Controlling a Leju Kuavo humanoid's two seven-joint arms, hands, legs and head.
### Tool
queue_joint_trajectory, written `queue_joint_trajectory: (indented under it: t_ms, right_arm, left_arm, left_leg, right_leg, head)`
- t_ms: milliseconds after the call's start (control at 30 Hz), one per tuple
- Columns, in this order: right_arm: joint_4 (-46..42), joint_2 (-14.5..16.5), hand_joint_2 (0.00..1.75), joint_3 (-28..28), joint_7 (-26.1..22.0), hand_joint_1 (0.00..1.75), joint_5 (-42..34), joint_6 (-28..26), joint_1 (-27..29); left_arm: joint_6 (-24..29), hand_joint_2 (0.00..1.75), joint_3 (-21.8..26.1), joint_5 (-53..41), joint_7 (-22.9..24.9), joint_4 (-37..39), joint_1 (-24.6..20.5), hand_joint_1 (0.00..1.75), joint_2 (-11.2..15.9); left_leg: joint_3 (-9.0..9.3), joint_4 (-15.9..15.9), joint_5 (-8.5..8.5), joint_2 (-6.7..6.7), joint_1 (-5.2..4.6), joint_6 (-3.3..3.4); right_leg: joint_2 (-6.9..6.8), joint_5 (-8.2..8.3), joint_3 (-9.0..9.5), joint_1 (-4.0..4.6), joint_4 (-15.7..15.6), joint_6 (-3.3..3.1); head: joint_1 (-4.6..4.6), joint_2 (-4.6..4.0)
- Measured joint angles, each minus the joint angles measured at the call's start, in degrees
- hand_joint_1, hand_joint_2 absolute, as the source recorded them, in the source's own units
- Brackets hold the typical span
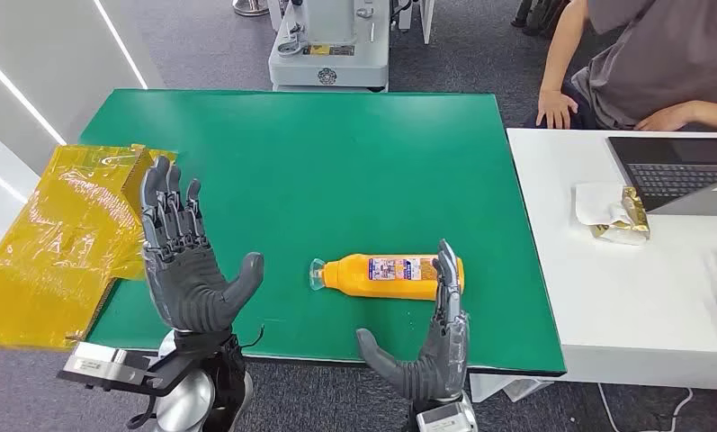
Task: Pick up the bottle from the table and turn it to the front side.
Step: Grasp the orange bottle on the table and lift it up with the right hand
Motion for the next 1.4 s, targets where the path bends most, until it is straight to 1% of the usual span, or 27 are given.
queue_joint_trajectory:
  t_ms: [100,233,333,433,567,667,767,833,933,1000,1067,1200,1367,1400]
  right_arm:
    - [0.57,-0.01,1.75,-0.19,0.00,0.00,2.31,-0.13,-0.05]
    - [2.00,-0.41,1.75,-1.39,0.58,0.00,8.81,0.38,-0.66]
    - [4.13,-1.75,1.75,-3.82,2.42,0.00,13.78,2.73,-2.63]
    - [6.04,-3.28,1.75,-6.16,3.42,0.00,15.97,5.34,-4.81]
    - [7.99,-5.82,1.75,-9.47,5.73,0.00,17.22,12.44,-7.97]
    - [9.35,-8.50,1.75,-12.42,7.50,0.00,18.37,19.07,-10.43]
    - [11.83,-10.95,1.75,-14.94,8.23,0.00,19.78,23.90,-13.78]
    - [13.58,-12.20,1.75,-16.18,8.37,0.00,20.06,26.10,-15.92]
    - [15.46,-13.44,1.75,-17.19,8.66,0.00,20.83,27.26,-18.06]
    - [16.93,-14.18,1.75,-17.33,9.33,0.00,22.99,28.71,-19.62]
    - [19.01,-15.04,1.75,-17.28,9.92,0.00,25.10,31.45,-21.91]
    - [24.59,-16.39,1.75,-16.82,9.43,0.00,26.87,38.20,-28.43]
    - [35.39,-17.43,1.75,-13.78,7.15,0.00,26.93,52.14,-41.15]
    - [37.56,-17.44,1.75,-13.07,6.71,0.00,26.75,54.24,-43.50]
  left_arm:
    - [-0.05,1.75,0.00,0.01,0.00,0.00,0.16,0.00,0.00]
    - [-0.76,1.75,0.01,0.18,0.00,-0.19,0.36,0.00,0.02]
    - [-1.73,1.75,0.07,0.34,0.00,-0.72,0.62,0.00,0.02]
    - [-2.50,1.75,0.20,0.44,0.00,-1.05,0.79,0.00,0.02]
    - [-3.87,1.75,0.27,0.37,0.00,-1.44,0.95,0.00,0.00]
    - [-4.93,1.75,0.33,0.40,0.00,-2.04,1.19,0.00,0.00]
    - [-6.29,1.75,0.36,0.61,0.00,-2.27,1.24,0.00,0.00]
    - [-6.98,1.75,0.37,0.71,0.00,-2.27,1.24,0.00,0.00]
    - [-7.35,1.75,0.37,0.82,0.00,-2.27,1.24,0.00,0.00]
    - [-7.87,1.75,0.39,1.02,0.00,-2.26,1.23,0.00,0.00]
    - [-8.47,1.75,0.42,1.23,0.00,-2.25,1.22,0.00,0.00]
    - [-9.34,1.75,0.48,1.39,0.00,-2.25,1.22,0.00,0.00]
    - [-9.92,1.75,0.55,1.43,0.00,-2.25,1.21,0.00,0.00]
    - [-9.95,1.75,0.55,1.46,0.00,-2.25,1.21,0.00,0.00]
  left_leg:
    - [0.00,0.00,0.00,0.00,0.00,0.00]
    - [-0.01,0.00,0.00,0.00,0.00,0.00]
    - [-0.01,0.01,0.00,0.00,-0.01,0.00]
    - [0.00,0.04,0.01,-0.02,-0.01,0.01]
    - [0.00,0.08,0.01,-0.03,-0.02,0.02]
    - [-0.01,0.09,0.02,-0.04,-0.02,0.03]
    - [-0.01,0.11,0.02,-0.04,-0.02,0.03]
    - [0.00,0.12,0.02,-0.05,-0.01,0.03]
    - [-0.01,0.12,0.02,-0.07,-0.01,0.03]
    - [-0.01,0.12,0.02,-0.05,-0.01,0.03]
    - [-0.01,0.12,0.02,-0.04,-0.01,0.03]
    - [-0.02,0.12,0.04,-0.04,-0.01,0.05]
    - [-0.01,0.16,0.09,-0.04,-0.02,0.08]
    - [0.00,0.17,0.09,-0.05,-0.01,0.08]
  right_leg:
    - [0.00,0.00,0.00,0.00,0.00,0.00]
    - [0.00,0.00,0.00,0.00,0.00,0.00]
    - [-0.01,0.01,0.01,-0.01,0.00,0.01]
    - [-0.02,0.02,0.03,-0.01,0.00,0.02]
    - [-0.03,0.04,0.04,-0.02,0.00,0.02]
    - [-0.04,0.04,0.04,-0.02,0.00,0.03]
    - [-0.03,0.05,0.04,-0.02,0.00,0.03]
    - [-0.04,0.05,0.04,-0.02,0.00,0.04]
    - [-0.06,0.05,0.04,-0.02,0.00,0.03]
    - [-0.03,0.05,0.04,-0.02,0.01,0.03]
    - [-0.02,0.05,0.04,-0.02,0.01,0.03]
    - [-0.03,0.08,0.04,-0.02,0.02,0.02]
    - [-0.01,0.14,0.04,-0.02,0.02,0.05]
    - [-0.02,0.14,0.04,-0.02,0.02,0.05]
  head:
    - [0.00,0.00]
    - [-0.01,0.00]
    - [0.00,0.00]
    - [0.01,0.00]
    - [0.01,0.00]
    - [0.00,0.00]
    - [0.01,0.00]
    - [0.00,0.00]
    - [0.00,0.00]
    - [0.00,0.00]
    - [0.00,0.00]
    - [0.01,0.00]
    - [0.00,0.00]
    - [0.00,0.00]
